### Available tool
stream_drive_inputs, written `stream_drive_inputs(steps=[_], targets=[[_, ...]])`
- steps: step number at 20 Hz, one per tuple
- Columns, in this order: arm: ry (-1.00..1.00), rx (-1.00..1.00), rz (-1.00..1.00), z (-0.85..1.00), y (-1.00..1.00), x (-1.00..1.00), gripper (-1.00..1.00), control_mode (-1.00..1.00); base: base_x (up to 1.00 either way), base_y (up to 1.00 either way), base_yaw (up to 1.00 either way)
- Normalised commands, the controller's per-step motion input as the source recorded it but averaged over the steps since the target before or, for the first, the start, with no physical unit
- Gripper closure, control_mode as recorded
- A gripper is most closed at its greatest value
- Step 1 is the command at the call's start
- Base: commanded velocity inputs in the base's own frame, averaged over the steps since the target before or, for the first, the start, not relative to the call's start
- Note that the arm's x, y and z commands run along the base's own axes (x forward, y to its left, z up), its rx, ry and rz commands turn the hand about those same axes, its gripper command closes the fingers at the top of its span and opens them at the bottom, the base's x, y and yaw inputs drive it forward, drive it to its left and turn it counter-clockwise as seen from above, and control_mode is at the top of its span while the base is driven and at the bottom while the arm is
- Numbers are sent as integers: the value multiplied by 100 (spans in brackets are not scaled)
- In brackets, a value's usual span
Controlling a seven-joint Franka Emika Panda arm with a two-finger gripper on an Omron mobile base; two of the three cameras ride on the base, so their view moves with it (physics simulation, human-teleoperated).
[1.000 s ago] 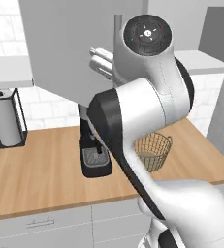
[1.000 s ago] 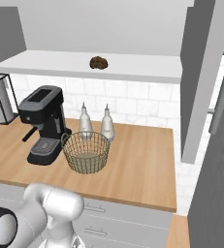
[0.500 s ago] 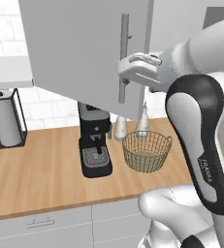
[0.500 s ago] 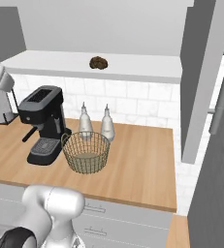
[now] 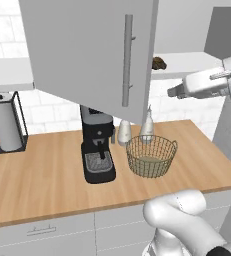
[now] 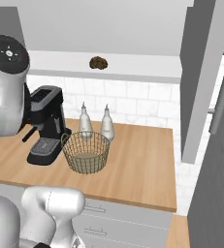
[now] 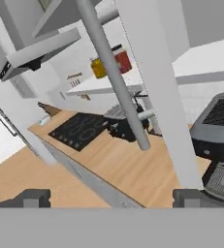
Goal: Open the cabinet, pick up the bread from the cabinet and place it in the basket. Then move the basket to the dining counter.
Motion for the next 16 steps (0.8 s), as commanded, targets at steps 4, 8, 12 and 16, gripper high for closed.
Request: stream_drive_inputs(steps=[4,8,12,16], targets=[[1,31,14,13,-27,39,-100,-100,0,0,0],[14,33,0,-1,16,100,-100,-100,0,0,0],[13,32,0,0,14,100,-100,-100,0,0,0],[17,35,18,0,0,72,-100,-100,0,0,0]])
